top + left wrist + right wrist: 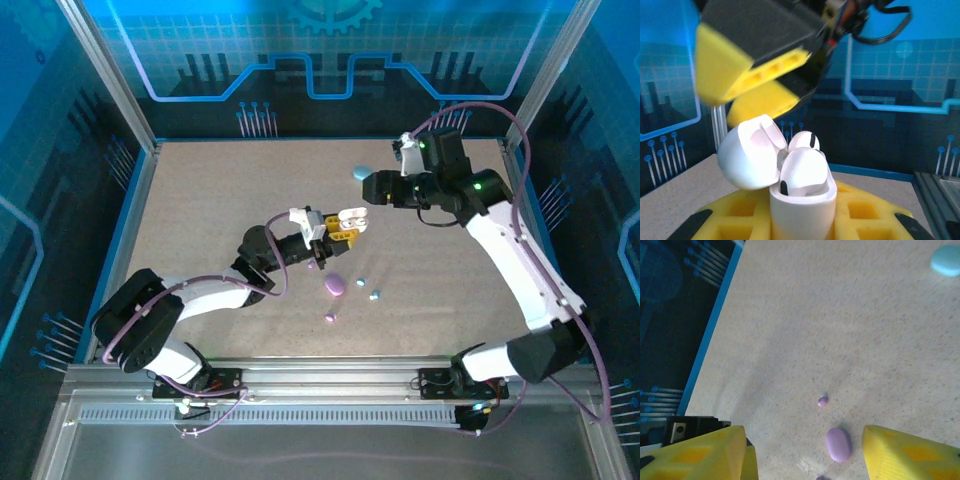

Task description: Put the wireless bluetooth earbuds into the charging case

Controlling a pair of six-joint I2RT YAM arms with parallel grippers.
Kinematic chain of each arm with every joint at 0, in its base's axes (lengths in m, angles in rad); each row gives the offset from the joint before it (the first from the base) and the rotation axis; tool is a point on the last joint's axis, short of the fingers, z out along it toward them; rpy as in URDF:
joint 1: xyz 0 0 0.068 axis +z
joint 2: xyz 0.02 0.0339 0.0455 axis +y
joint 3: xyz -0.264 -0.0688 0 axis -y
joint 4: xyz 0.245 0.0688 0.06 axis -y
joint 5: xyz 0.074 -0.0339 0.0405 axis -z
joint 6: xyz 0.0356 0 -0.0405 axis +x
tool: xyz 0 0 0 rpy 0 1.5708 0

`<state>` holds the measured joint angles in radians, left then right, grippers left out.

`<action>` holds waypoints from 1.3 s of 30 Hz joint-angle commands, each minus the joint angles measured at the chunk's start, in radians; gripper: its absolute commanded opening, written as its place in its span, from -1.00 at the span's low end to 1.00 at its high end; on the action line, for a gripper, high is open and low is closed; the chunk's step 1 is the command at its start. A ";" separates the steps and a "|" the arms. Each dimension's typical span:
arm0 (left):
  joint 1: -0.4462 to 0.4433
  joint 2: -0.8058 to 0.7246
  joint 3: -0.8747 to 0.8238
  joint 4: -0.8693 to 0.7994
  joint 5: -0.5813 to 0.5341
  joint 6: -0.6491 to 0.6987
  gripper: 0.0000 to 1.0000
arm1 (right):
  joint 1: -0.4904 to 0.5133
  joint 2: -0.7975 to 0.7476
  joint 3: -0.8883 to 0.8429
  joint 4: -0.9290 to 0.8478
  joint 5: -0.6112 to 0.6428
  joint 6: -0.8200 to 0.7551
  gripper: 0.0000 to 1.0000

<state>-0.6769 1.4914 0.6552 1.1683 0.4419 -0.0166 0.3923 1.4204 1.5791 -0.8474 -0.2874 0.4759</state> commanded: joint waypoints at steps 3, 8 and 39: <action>0.008 -0.023 0.055 -0.038 0.078 0.007 -0.55 | -0.026 0.072 0.064 -0.104 -0.171 -0.058 0.28; 0.013 -0.018 0.076 -0.069 0.063 -0.031 -0.55 | -0.028 0.098 0.085 -0.149 -0.261 -0.103 0.20; 0.203 0.053 0.162 -0.681 -0.050 -0.505 -0.59 | -0.240 -0.241 -0.358 0.065 -0.010 0.134 0.37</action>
<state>-0.5110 1.5089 0.7498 0.7181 0.4183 -0.3847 0.1703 1.1847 1.2476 -0.8219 -0.2947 0.5705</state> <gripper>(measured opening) 0.228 0.683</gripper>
